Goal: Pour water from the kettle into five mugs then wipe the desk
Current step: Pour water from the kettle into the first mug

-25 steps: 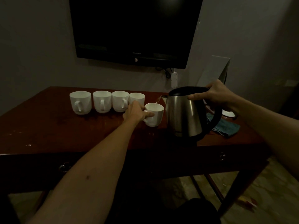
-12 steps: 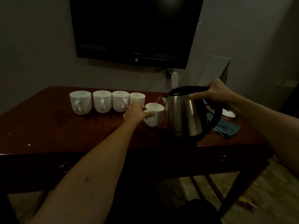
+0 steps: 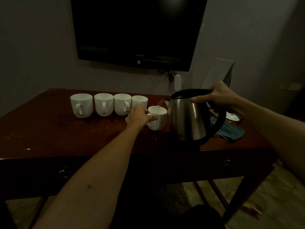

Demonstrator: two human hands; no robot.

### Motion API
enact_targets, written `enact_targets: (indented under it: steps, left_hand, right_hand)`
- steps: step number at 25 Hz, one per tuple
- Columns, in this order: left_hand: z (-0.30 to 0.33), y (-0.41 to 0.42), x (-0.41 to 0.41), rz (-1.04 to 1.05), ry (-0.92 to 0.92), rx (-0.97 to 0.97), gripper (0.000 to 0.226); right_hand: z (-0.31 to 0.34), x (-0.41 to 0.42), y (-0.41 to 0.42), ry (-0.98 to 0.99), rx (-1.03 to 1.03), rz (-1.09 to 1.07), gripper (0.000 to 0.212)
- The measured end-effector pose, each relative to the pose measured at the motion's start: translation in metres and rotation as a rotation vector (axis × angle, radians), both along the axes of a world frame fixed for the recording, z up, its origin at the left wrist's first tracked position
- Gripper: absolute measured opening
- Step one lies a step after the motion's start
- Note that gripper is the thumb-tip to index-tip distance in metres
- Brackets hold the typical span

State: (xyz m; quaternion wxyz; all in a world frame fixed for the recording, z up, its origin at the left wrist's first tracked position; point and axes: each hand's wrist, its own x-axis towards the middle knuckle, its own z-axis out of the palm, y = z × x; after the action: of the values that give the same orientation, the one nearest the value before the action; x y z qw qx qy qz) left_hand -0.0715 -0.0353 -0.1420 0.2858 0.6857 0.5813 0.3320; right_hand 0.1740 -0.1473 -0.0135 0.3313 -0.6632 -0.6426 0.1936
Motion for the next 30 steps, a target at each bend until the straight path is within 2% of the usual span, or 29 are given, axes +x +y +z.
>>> enact_targets:
  steps: [9,14,19,22,25,30]
  left_hand:
    - [0.000,-0.002,-0.001,0.069,0.007,0.024,0.058]
    - [-0.001,0.007,-0.006,0.043,0.035,0.011,0.061]
    - [-0.002,0.009,-0.006,0.035,0.022,-0.003,0.061]
    - [-0.002,0.010,-0.006,0.015,0.006,-0.010,0.061]
    - [-0.002,0.009,-0.006,0.027,0.001,-0.003,0.061]
    - [-0.001,0.007,-0.007,0.015,-0.002,0.001,0.059]
  right_hand:
    - [0.003,-0.003,0.000,-0.004,-0.007,0.001,0.065]
    - [0.002,-0.001,0.001,0.009,-0.018,-0.014,0.049]
    - [0.004,-0.004,0.001,0.004,-0.024,-0.025,0.056]
    - [0.006,-0.007,0.000,-0.003,-0.025,-0.014,0.039]
    - [0.007,-0.009,-0.001,0.000,-0.025,-0.015,0.034]
    - [0.007,-0.010,0.000,-0.027,-0.013,-0.023,0.049]
